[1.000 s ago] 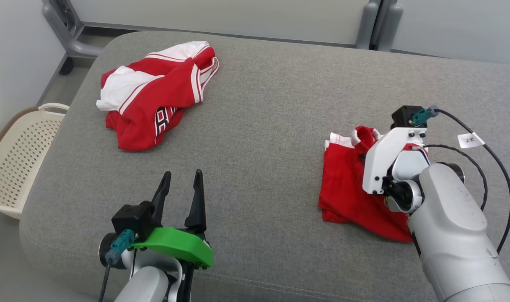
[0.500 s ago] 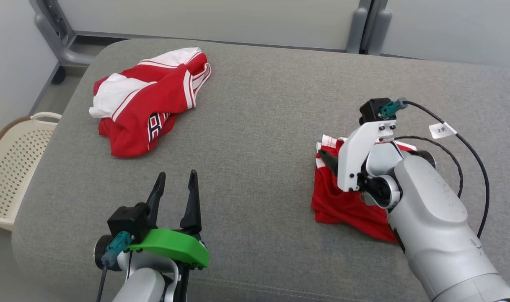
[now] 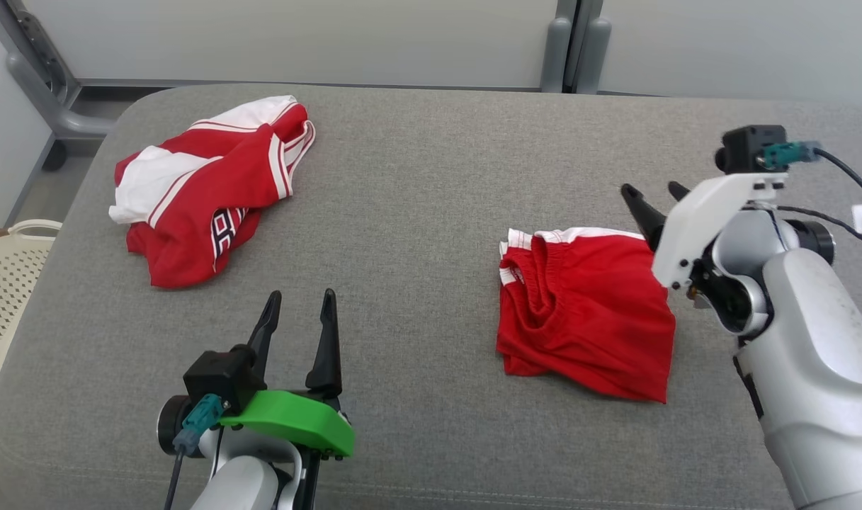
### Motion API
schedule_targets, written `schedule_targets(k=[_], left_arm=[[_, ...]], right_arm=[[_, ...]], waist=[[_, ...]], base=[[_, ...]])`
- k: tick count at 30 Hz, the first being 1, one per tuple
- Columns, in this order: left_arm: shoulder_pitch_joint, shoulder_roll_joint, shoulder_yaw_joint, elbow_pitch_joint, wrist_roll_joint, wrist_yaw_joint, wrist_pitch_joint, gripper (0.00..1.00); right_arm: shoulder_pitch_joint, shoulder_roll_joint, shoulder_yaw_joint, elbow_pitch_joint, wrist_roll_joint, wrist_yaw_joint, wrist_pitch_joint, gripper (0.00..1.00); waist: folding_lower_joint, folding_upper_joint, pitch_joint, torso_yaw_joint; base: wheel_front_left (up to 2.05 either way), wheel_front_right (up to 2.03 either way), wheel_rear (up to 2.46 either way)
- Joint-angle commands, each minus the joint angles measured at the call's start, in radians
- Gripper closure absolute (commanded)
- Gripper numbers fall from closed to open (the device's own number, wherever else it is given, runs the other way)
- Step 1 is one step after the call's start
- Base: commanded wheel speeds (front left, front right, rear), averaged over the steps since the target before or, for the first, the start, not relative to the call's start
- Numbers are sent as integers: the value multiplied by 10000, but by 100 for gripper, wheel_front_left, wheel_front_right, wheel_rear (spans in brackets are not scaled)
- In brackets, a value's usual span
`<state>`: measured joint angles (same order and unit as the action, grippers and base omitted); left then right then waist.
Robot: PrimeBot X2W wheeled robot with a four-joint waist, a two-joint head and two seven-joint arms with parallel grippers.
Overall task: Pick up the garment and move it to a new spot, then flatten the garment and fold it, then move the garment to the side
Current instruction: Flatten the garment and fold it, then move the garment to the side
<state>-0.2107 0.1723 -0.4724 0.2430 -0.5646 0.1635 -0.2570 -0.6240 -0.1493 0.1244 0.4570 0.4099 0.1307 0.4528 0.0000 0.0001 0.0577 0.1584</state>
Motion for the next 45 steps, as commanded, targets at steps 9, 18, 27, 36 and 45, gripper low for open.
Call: schedule_targets(k=[9,18,27,36,45], left_arm=[[172,111,-248,-176,141,25,153,0],[36,235,-392,-321,196,21,301,0],[-109,210,-572,-341,233,2,406,0],[-304,189,-676,-523,315,-1,373,0],[-369,258,-663,-759,371,162,338,0]], right_arm=[[1556,-657,-955,-273,147,0,-657,0],[2223,-541,-971,284,484,0,-713,0],[1712,-606,-775,1176,828,0,-460,0],[955,-671,-796,2623,805,0,-312,0],[146,-861,-114,3366,621,-1,-426,100]], waist=[[0,-1,177,-290],[0,-1,395,-234],[0,-1,605,222],[0,-1,855,754],[0,-1,1088,741]], base=[[0,0,0],[0,0,0],[0,0,0],[0,0,0],[0,0,0]])
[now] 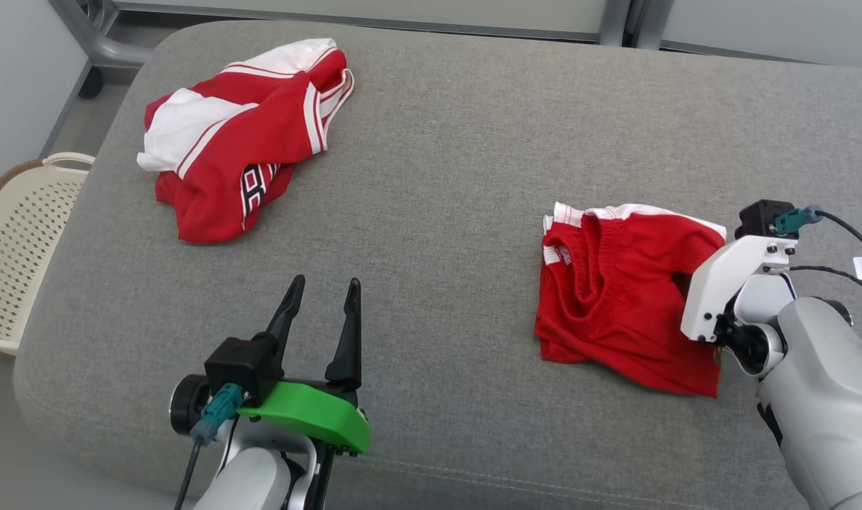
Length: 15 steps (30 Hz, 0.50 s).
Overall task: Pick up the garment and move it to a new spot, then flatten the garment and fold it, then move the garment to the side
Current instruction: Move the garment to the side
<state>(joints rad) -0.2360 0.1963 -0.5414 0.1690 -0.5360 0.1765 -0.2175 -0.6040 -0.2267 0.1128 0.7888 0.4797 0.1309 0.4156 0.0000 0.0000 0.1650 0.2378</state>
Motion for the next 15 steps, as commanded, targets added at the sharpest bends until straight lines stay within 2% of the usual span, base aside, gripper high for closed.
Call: schedule_targets(k=[1,7,15], left_arm=[[-113,23,22,-58,95,53,-51,0],[-168,116,-17,-276,147,98,1,0],[-255,258,-133,-528,213,120,137,0]], right_arm=[[-124,-161,99,73,-99,-8,-82,100],[-447,-524,519,125,-66,-8,-344,100],[-892,-728,847,228,-53,-8,-605,100]], waist=[[0,0,26,-112],[0,0,59,-680],[0,0,171,-2049]], base=[[0,0,0],[0,0,0],[0,0,0]])
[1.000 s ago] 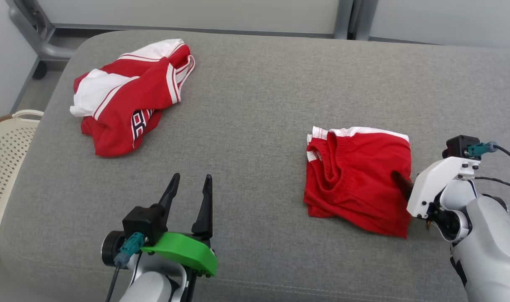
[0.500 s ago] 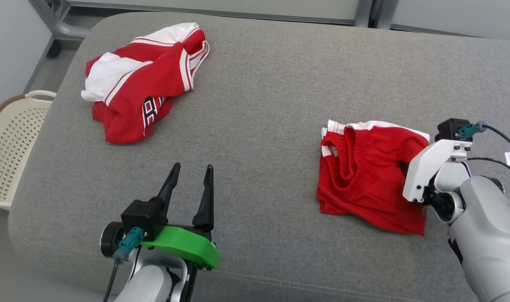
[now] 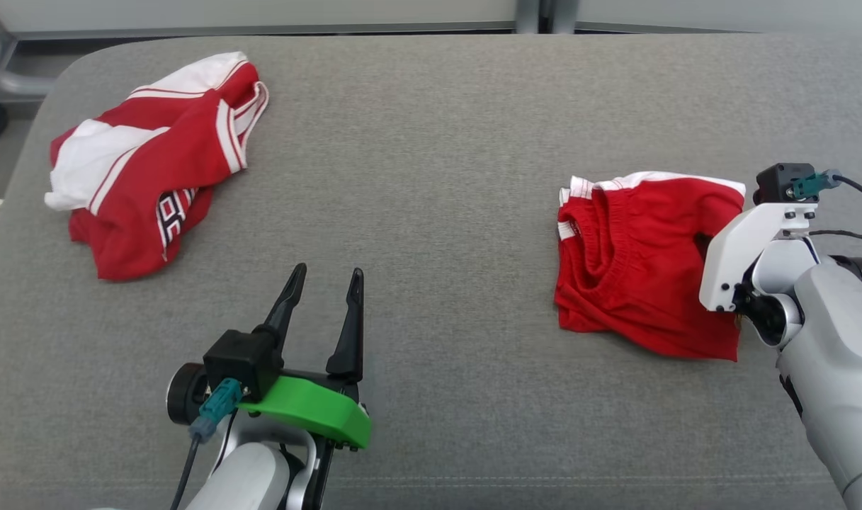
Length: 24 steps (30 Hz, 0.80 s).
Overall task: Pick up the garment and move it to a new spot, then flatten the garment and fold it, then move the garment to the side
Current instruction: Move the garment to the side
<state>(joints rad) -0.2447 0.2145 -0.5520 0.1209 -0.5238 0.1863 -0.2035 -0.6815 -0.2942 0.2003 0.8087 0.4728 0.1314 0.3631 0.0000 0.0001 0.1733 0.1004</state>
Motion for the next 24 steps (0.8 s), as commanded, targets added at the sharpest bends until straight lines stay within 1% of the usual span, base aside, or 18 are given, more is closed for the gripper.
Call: schedule_targets(k=[1,2,4,5,9,13,18,21,24], left_arm=[[-168,76,-27,-47,90,22,-3,0],[-219,88,-73,-65,97,0,58,0],[-268,68,-140,-96,145,5,85,0],[-268,68,-140,-96,145,5,85,0],[-456,89,-211,-125,197,-41,158,0],[-625,96,-309,-163,290,-63,236,0],[-863,149,-376,-274,382,-79,320,0],[-1048,173,-412,-388,450,-99,374,0],[-1181,219,-372,-547,511,0,414,0]], right_arm=[[-117,-53,-27,29,16,-14,-80,100],[-241,-72,17,74,54,-14,-137,100],[-351,-75,52,104,92,-14,-193,100],[-351,-75,52,104,92,-14,-193,100],[-545,-106,93,187,124,-14,-299,100],[-725,-92,125,255,183,-14,-440,100],[-1102,-152,120,371,165,-14,-611,100],[-1460,-272,92,473,40,-14,-709,100],[-1956,-400,36,581,-94,-14,-708,100]], waist=[[0,-1,89,-675],[0,-1,154,-1063],[0,-1,227,-1434],[0,-1,227,-1434],[0,-1,399,-2068],[0,-1,570,-2489],[0,-1,861,-2610],[0,-1,1099,-2471],[0,-1,1363,-2255]], base=[[0,0,0],[0,0,0],[0,0,0],[0,0,0],[0,0,0],[0,0,0],[0,0,0],[0,0,0],[0,0,0]])
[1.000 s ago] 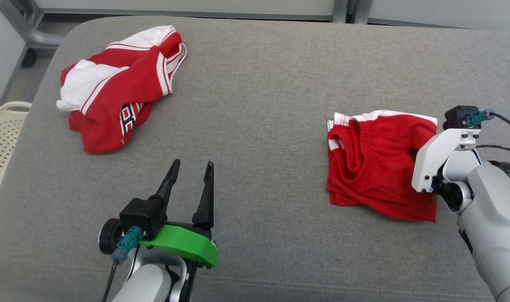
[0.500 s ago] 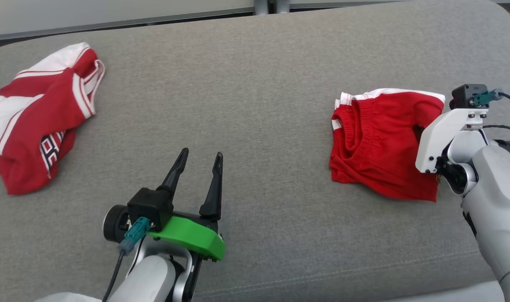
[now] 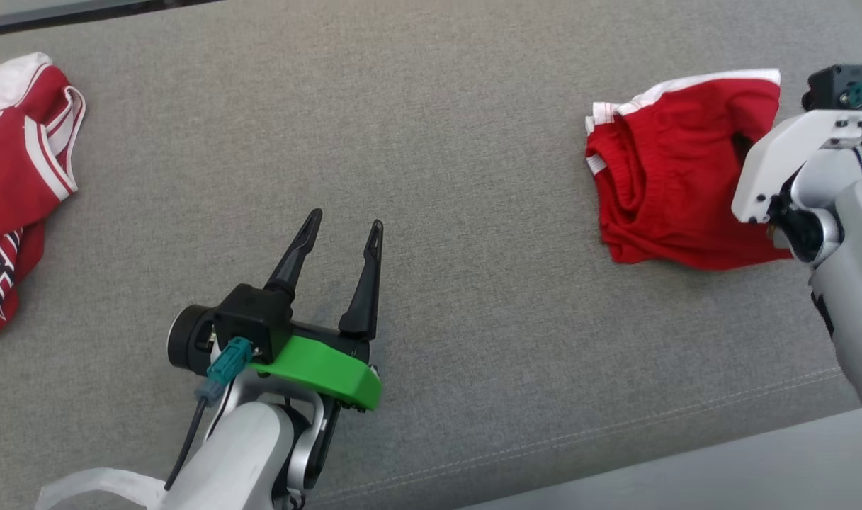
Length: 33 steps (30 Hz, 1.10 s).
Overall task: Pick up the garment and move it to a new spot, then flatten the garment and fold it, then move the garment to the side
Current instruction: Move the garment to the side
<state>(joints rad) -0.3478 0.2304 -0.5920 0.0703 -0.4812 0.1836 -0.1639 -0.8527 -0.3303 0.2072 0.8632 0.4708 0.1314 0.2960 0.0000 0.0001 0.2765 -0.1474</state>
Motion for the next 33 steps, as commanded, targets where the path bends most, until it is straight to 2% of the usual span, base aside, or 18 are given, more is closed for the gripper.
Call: schedule_targets(k=[1,10,17,24,31,33], left_arm=[[-192,110,54,-100,110,60,32,0],[-661,467,220,-776,312,194,203,0],[-956,733,265,-1317,543,292,428,0],[-1142,932,230,-1842,740,398,672,0],[-1086,1048,127,-2098,846,489,868,0],[-1082,1074,109,-2122,842,497,896,0]], right_arm=[[-433,-127,-71,68,-105,-14,-6,100],[-2187,-1358,-702,487,-403,-14,154,100],[-2878,-2095,-805,904,-1207,-14,21,100],[-3358,-2546,-1052,1373,-2408,-14,-381,100],[-3701,-2501,-1761,1967,-3272,-14,-959,100],[-3725,-2397,-1887,2143,-3514,-14,-1073,58]], waist=[[0,-1,426,296],[0,-1,1561,958],[0,-1,2303,1086],[0,-1,2826,1123],[0,-1,3071,1250],[0,-1,3099,1279]], base=[[0,0,0],[0,0,0],[0,0,0],[0,0,0],[0,0,0],[0,0,0]])
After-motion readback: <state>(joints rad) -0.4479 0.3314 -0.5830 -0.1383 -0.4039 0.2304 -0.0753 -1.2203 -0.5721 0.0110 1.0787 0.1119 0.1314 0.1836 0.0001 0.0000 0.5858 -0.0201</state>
